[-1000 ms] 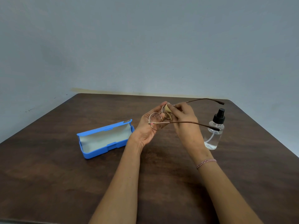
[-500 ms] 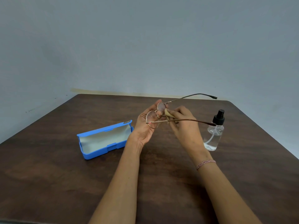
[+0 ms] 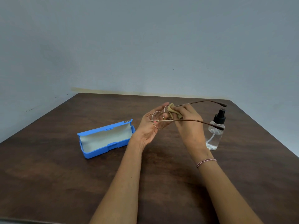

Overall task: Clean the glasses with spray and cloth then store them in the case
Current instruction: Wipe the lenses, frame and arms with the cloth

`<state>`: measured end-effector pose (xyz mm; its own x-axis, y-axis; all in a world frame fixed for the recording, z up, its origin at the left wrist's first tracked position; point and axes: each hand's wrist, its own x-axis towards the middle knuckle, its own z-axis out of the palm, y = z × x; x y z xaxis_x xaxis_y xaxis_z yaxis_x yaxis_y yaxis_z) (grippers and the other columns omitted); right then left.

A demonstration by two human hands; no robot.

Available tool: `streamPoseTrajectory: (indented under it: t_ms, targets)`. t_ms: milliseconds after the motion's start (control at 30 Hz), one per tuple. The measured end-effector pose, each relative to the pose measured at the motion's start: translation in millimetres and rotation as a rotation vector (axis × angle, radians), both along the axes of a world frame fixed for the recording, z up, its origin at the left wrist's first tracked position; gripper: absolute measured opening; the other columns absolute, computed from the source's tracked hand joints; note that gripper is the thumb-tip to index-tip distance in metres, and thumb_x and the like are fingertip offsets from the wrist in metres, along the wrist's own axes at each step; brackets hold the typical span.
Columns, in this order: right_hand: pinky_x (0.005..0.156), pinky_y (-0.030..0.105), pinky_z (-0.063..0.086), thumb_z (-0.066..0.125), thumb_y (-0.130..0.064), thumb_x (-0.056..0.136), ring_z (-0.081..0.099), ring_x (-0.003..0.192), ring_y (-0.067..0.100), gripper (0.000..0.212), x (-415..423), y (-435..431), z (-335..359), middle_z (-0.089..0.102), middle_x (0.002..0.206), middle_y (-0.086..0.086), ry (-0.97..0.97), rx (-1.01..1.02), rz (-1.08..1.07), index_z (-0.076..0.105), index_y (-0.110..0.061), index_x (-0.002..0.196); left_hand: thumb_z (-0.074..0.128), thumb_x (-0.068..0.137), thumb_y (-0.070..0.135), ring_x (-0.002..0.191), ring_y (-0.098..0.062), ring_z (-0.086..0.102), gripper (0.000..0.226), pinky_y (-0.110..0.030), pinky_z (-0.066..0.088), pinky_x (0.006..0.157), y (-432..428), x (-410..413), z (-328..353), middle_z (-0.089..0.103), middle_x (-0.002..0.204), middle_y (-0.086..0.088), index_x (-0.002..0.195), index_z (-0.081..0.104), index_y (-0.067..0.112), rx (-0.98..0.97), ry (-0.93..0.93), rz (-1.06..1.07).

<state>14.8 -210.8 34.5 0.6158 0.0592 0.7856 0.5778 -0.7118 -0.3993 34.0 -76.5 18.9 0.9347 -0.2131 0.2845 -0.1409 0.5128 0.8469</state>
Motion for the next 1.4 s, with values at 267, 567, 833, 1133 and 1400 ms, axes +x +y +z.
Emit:
streamPoseTrajectory:
  t_ms: [267, 567, 833, 1133, 1400]
  targets:
    - [0.068, 0.02, 0.046, 0.07, -0.021, 0.082, 0.057, 0.076, 0.007, 0.011, -5.4, -0.4, 2.7, 0.064, 0.083, -0.007, 0.103, 0.102, 0.002, 0.071, -0.016, 0.092, 0.055, 0.084, -0.006, 0.082, -0.014, 0.068, 0.033, -0.026, 0.058, 0.068, 1.2, 0.7, 0.1, 0.072, 0.092, -0.003, 0.106, 0.067, 0.016, -0.027, 0.03, 0.02]
    - [0.062, 0.028, 0.048, 0.062, -0.02, 0.088, 0.051, 0.07, 0.009, 0.015, -10.7, 2.9, 6.2, 0.056, 0.091, 0.002, 0.065, 0.284, -0.071, 0.047, -0.015, 0.09, 0.054, 0.083, -0.014, 0.083, -0.017, 0.07, 0.038, -0.03, 0.059, 0.072, -1.2, 0.3, -2.2, 0.072, 0.089, -0.005, 0.106, 0.066, 0.013, 0.018, 0.062, -0.102]
    - [0.067, 0.022, 0.042, 0.065, -0.014, 0.085, 0.053, 0.083, 0.01, 0.019, -9.7, 6.9, 2.4, 0.058, 0.096, 0.001, 0.012, 0.038, 0.0, 0.057, -0.008, 0.101, 0.062, 0.076, -0.002, 0.081, -0.012, 0.069, 0.031, -0.026, 0.057, 0.068, -0.7, 1.5, -1.2, 0.073, 0.09, -0.001, 0.099, 0.071, 0.017, -0.042, 0.032, -0.048]
    - [0.069, 0.006, 0.041, 0.065, -0.009, 0.086, 0.049, 0.077, -0.002, 0.018, -1.7, 1.5, -0.9, 0.059, 0.096, -0.002, 0.036, 0.063, 0.012, 0.069, -0.012, 0.103, 0.084, 0.056, 0.022, 0.08, -0.016, 0.07, 0.053, -0.025, 0.058, 0.069, 1.2, 0.3, -0.4, 0.072, 0.095, -0.007, 0.105, 0.068, 0.014, -0.09, 0.046, -0.052]
    - [0.091, 0.006, 0.038, 0.062, -0.001, 0.086, 0.052, 0.103, 0.012, 0.028, -3.2, 8.7, -3.0, 0.058, 0.107, 0.004, -0.044, -0.006, 0.198, 0.067, -0.009, 0.113, 0.066, 0.074, 0.013, 0.077, -0.013, 0.068, 0.039, -0.023, 0.057, 0.066, 8.6, -3.4, 4.8, 0.07, 0.093, -0.006, 0.113, 0.06, 0.016, -0.274, 0.07, -0.033]
